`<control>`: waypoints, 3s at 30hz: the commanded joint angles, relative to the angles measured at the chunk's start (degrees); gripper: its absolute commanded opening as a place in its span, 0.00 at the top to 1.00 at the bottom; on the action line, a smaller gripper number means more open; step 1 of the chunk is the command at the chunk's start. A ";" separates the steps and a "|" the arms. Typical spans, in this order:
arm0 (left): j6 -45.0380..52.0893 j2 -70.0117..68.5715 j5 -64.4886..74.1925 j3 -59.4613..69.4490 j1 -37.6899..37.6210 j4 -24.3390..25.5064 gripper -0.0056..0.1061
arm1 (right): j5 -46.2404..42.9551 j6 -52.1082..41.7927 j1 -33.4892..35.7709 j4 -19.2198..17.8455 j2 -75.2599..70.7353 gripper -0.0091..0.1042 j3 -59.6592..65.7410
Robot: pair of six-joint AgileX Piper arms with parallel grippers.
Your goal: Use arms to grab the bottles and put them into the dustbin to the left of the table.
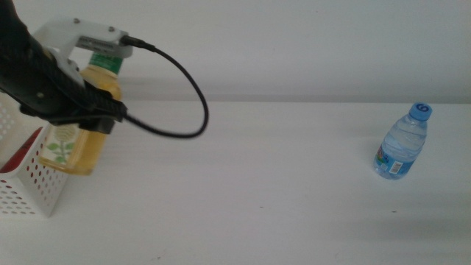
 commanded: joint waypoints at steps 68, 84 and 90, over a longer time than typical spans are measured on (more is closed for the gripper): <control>16.18 21.04 6.82 -23.55 27.05 4.94 0.96 | -0.39 -0.19 -0.30 -0.37 -2.15 0.93 1.99; 16.37 21.14 5.10 -20.60 27.98 3.56 0.92 | -0.39 -0.19 -0.30 -0.37 -2.15 0.93 1.99; 19.19 21.14 6.39 -20.60 27.98 4.14 0.34 | -0.39 -0.19 -0.30 -0.37 -2.15 0.93 1.99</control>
